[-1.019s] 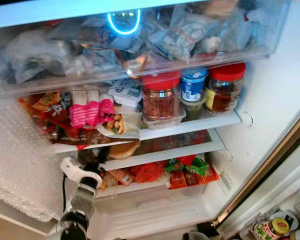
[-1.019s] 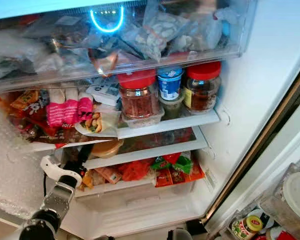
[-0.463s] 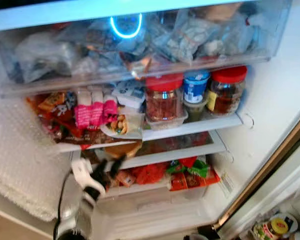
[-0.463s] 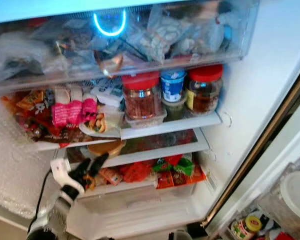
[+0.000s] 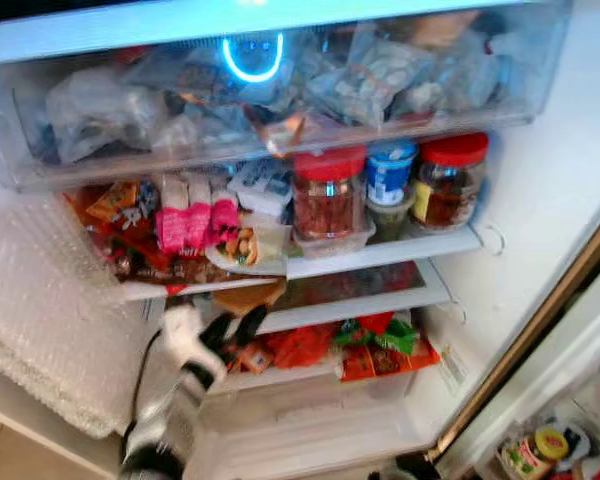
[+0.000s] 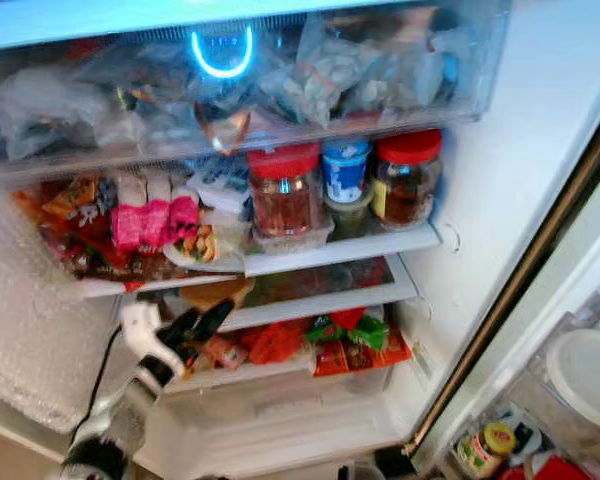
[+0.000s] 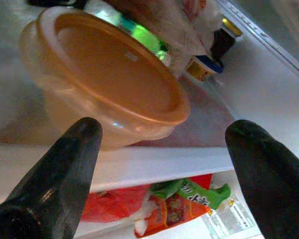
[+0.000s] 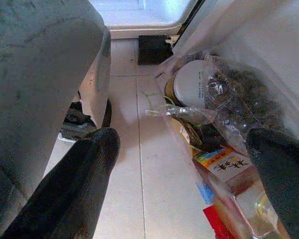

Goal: Restocking fridge

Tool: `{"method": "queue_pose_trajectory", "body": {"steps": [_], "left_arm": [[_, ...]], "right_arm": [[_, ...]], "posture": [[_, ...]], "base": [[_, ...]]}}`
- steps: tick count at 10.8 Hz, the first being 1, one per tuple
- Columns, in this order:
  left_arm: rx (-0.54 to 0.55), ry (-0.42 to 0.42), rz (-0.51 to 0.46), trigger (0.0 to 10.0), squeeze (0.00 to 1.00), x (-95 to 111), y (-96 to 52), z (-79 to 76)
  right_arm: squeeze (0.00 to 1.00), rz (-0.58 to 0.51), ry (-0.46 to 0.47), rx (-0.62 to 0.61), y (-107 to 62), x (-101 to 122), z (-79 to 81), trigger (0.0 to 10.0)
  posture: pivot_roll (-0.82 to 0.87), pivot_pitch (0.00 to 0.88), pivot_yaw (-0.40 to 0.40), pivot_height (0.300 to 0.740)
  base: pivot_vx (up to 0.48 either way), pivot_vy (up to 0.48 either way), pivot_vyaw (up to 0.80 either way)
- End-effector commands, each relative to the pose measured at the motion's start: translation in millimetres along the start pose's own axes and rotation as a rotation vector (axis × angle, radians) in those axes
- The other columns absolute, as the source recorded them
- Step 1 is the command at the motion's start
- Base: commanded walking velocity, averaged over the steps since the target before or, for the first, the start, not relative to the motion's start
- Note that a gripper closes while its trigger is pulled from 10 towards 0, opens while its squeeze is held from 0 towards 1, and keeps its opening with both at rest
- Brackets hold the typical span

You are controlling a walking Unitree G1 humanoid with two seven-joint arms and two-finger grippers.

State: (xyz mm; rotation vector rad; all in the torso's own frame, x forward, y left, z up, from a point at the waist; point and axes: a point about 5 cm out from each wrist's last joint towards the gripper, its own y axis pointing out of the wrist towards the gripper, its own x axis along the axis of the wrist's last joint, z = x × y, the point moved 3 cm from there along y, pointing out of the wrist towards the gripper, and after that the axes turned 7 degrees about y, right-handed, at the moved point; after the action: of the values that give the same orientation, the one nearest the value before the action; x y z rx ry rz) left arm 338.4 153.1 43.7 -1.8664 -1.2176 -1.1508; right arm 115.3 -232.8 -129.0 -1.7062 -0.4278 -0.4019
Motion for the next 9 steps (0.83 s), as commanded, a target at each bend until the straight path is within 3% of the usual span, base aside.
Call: {"method": "queue_pose_trajectory", "body": {"steps": [1, 3, 5, 6, 9], "left_arm": [[-0.009, 0.026, 0.034, 10.0, 0.00, -2, 3.6, -1.1], [0.001, 0.033, 0.057, 10.0, 0.00, -1, 9.6, -0.4], [-0.007, 0.058, 0.051, 10.0, 0.00, 1, 5.8, 3.1], [-0.036, 0.193, 0.046, 10.0, 0.00, 2, -1.6, 2.0], [-0.099, 0.422, 0.025, 10.0, 0.00, 3, -27.3, -10.3]], "right_arm": [[0.00, 0.007, 0.004, 0.008, -1.6, -5, 2.9, 10.0], [0.00, 0.002, 0.004, 0.006, -2.0, -6, 2.7, 10.0], [0.00, 0.003, 0.010, 0.007, -2.0, -6, 4.8, 10.0], [0.00, 0.004, 0.013, 0.009, -2.1, -7, 6.2, 10.0], [0.00, 0.018, -0.002, 0.036, -2.4, -9, 14.4, 10.0]], "posture": [[-0.21, 0.000, 0.045, 0.647], [-0.22, 0.000, 0.046, 0.647], [-0.22, 0.000, 0.056, 0.647], [-0.19, 0.000, 0.063, 0.647], [-0.15, 0.000, 0.073, 0.647]], "base": [[0.000, 0.000, 0.00], [0.000, 0.000, 0.00], [0.000, 0.000, 0.00], [0.000, 0.000, 0.00], [0.000, 0.000, 0.00]]}}
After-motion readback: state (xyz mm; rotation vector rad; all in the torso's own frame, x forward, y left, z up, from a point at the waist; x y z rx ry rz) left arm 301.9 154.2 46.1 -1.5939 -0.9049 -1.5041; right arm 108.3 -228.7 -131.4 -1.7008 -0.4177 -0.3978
